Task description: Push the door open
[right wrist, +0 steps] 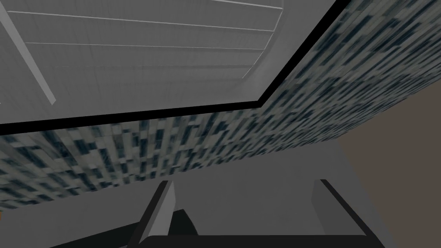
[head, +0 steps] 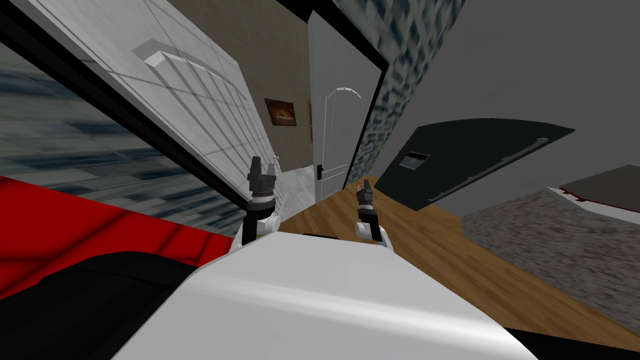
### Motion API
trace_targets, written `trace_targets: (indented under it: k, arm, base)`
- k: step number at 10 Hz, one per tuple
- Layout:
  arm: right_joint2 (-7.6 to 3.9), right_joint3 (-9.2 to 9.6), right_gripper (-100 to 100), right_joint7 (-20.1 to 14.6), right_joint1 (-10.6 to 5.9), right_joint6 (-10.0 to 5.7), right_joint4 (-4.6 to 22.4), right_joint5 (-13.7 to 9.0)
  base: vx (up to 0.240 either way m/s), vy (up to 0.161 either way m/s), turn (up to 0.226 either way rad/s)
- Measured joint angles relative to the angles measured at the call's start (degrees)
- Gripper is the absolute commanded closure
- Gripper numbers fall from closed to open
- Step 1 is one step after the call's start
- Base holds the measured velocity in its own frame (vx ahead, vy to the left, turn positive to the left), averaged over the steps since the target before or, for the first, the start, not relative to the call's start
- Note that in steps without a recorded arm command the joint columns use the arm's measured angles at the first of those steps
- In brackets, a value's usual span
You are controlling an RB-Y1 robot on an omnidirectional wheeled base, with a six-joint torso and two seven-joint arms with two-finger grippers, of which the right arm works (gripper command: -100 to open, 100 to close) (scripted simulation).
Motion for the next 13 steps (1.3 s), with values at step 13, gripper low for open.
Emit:
trace_targets:
  k: [13]
  arm:
    - [-0.81, 4.46, -100, -1.22, -12.3, 0.86, 20.69, 0.32]
  base:
    - [0.082, -0.06, 0.102]
